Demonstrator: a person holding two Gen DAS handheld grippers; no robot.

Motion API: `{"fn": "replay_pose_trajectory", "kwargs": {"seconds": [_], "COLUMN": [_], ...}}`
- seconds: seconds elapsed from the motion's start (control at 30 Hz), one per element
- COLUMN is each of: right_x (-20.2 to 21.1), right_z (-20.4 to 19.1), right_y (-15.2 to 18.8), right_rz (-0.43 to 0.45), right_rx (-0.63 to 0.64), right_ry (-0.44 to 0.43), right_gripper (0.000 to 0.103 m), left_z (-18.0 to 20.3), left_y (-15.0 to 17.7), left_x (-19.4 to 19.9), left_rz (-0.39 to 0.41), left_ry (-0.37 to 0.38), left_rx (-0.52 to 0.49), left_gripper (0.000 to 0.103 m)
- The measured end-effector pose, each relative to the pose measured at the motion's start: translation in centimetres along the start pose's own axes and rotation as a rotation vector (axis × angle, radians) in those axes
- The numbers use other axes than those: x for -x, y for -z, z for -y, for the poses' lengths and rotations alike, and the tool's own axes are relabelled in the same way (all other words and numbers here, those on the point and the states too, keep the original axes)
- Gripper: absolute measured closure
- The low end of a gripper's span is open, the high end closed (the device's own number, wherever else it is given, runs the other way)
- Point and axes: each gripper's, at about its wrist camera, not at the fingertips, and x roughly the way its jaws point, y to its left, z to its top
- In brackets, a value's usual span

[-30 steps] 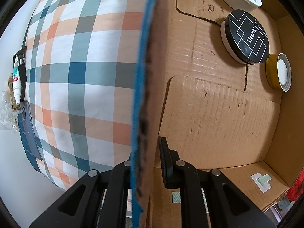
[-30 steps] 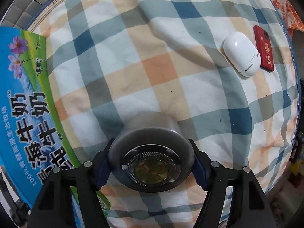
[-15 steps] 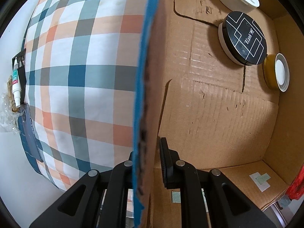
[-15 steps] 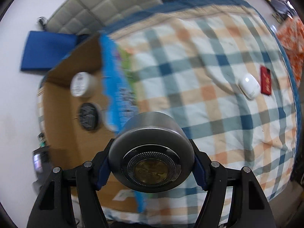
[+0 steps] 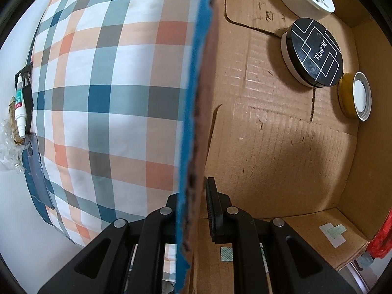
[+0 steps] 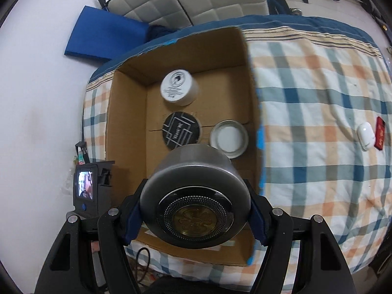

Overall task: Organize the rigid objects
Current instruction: 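Lift the silver puck light and carry it over the box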

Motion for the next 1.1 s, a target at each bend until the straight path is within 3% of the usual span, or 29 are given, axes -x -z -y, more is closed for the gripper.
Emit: {"fn": "replay_pose_trajectory", "kwargs": {"seconds": [0.3,0.77,1.1], "right_x": [-3.6,-11.3,-14.1], "right_z": [-1.9,-2.6,-3.0], "right_y": [-0.6,-0.5,-0.4], "right_rz": [-0.051,-0.149,-0.189], "right_rx": [0.035,0.057,0.061], "right_ry": [0.025,0.142,0.207], "right_gripper": [0.03,0.03,0.029], "left_z": [-0.5,-0.5,-0.5], "left_y": [-0.3,0.1,0.3], "left_x": [0.3,-0.1,-0.9], "left_rz": [0.003,-0.008,-0.014], "left_ry": [0.009,0.005,0.004], "left_rx": [0.0,-0.008,-0.006], "left_gripper": [0.093,0.093,0.093]}}
